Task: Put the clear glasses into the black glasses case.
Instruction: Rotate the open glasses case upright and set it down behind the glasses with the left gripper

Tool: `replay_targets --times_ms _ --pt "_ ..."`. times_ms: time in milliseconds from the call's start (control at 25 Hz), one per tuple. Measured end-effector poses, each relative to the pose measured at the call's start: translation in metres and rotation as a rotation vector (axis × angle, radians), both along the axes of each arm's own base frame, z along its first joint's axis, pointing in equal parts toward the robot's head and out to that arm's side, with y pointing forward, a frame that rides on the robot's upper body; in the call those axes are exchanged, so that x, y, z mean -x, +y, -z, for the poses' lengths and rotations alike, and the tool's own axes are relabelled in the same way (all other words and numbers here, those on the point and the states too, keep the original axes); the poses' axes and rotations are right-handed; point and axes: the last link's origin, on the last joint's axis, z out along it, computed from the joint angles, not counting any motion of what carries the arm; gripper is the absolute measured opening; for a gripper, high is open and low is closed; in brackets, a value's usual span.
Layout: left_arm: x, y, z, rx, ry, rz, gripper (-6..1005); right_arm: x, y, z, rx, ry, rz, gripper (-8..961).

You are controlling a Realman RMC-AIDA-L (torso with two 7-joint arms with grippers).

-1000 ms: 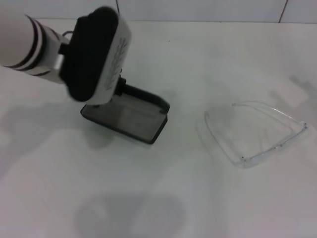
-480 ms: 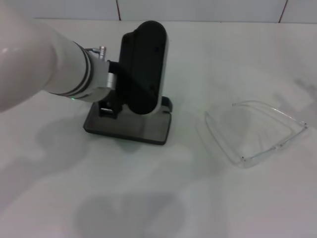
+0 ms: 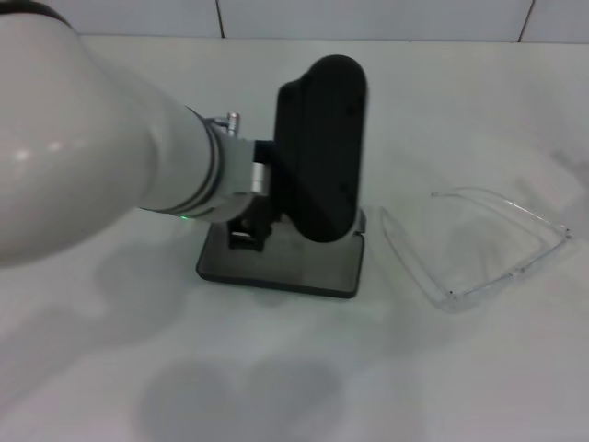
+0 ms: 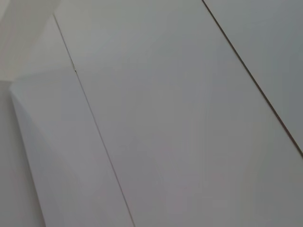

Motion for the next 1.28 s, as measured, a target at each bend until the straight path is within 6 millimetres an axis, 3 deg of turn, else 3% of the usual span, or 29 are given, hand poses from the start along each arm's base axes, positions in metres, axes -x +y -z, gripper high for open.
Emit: replay_targets --times_ms 520,1280 --pt "-0.021 -0.005 0.017 -0.021 -0.051 -0.073 226 -0.007 -0.011 -0.001 -0.004 0.0 0.019 858" --pt "-0.023 0.004 0.03 -0.039 -0.034 -0.136 244 -0.006 -0.031 -0.013 -0.06 0.039 -0.047 857"
